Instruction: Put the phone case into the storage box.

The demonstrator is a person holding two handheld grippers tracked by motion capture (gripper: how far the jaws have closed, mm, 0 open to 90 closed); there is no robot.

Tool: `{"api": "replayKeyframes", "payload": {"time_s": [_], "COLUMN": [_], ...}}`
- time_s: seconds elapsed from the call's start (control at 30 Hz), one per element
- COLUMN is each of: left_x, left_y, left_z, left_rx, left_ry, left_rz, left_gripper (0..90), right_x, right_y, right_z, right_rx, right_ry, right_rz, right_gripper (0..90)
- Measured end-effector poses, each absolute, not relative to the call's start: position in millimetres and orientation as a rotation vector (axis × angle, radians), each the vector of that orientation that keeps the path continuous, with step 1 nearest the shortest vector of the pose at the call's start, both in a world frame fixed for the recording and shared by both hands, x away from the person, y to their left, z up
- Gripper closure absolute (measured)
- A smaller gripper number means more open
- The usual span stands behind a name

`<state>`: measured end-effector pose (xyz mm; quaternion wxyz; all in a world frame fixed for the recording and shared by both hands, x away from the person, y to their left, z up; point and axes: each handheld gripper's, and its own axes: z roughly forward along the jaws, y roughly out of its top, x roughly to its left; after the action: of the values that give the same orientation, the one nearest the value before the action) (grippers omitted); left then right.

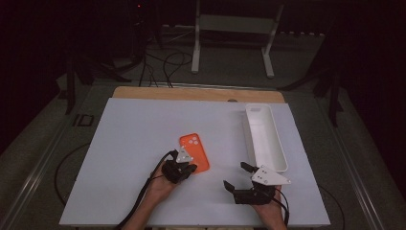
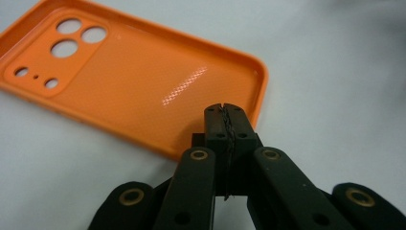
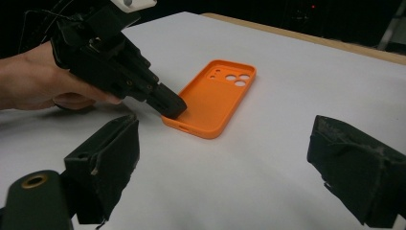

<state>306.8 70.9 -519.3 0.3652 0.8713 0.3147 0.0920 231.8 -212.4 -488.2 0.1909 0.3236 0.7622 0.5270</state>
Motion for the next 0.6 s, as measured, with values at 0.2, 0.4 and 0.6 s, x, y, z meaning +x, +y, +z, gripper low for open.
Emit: {"api": "replayKeyframes", "payload": {"time_s": [0.2, 0.4, 0.6], "left_x": [306, 308, 310], "left_y": [74, 87, 104], "left_z": [-518, -517, -517], "left_rx": [2.26, 2.261, 2.245], "left_ry": [0.81, 0.86, 0.913], "left_rz": [0.274, 0.32, 0.346], "left_gripper": [90.0, 90.0, 90.0], "right_x": [231, 231, 231], "right_y": [-213, -214, -214], "right_z": [-488, -487, -487], "right_rx": [0.907, 0.904, 0.897], "right_ry": [2.14, 2.136, 2.138], "right_rz": [1.473, 1.47, 1.462], "right_gripper": [10.6, 10.6, 10.7]}}
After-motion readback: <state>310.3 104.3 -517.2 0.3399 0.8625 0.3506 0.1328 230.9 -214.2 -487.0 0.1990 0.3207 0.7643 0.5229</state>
